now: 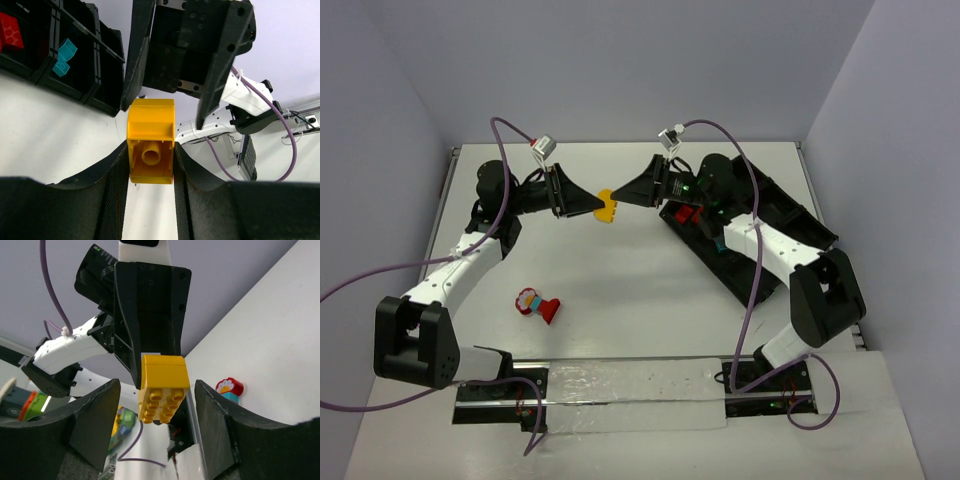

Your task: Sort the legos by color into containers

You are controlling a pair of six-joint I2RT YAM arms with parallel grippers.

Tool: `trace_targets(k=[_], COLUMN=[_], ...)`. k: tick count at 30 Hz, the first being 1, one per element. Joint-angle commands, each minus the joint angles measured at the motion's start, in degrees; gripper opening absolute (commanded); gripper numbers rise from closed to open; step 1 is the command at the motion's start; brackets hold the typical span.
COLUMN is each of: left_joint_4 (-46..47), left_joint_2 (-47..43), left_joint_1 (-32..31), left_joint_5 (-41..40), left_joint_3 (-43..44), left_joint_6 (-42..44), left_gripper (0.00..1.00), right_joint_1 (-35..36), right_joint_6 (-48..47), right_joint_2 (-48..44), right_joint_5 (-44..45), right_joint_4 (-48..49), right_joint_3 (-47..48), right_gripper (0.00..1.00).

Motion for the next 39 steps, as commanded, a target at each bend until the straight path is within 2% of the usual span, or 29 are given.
trace_targets(k=[1, 9, 13, 18, 19, 30, 36, 39], left_joint_4=[3.5, 3.8, 3.5, 3.1, 2.8, -0.4, -1.7, -2.9], left_joint_2=[-2.0, -2.0, -2.1, -2.2, -2.3, -5.0, -5.8, -5.7], left_joint_1=[0.4, 0.4, 0.4, 0.5, 0.7, 6.9, 9.3, 10.0], left_joint_5=[1.5, 1.4, 1.3, 1.2, 1.3, 2.8, 3.2, 3.2], left_joint_3=[0.2, 0.0, 0.2, 0.5, 0.7, 1.5, 1.7, 1.6], left_joint_6=[-0.4, -0.5, -0.4, -0.3, -0.2, 1.3, 1.9, 2.5], left_gripper=[0.00, 0.00, 0.00, 0.00, 0.00, 0.00, 0.00, 0.00], right_joint_1=[0.9, 1.5, 1.7, 1.8, 1.7, -1.0, -2.1, -3.3], right_joint_6=[2.1, 3.7, 4.4, 5.0, 5.0, 2.7, -5.7, -13.2], right_joint_2=[1.2, 2.7, 3.2, 3.2, 3.1, -0.8, -3.1, -6.0], right_joint_5=[-1.7, -2.5, -2.4, -2.2, -2.0, -1.8, -0.6, 3.1], right_joint_4=[5.0, 6.9, 7.9, 8.6, 8.5, 5.6, -6.8, -19.2], right_joint_3=[2.7, 2.9, 2.6, 0.9, 0.3, -6.6, -5.1, -2.9], right_gripper=[0.65, 0.57, 0.40, 0.02, 0.00, 0.00, 0.00, 0.00])
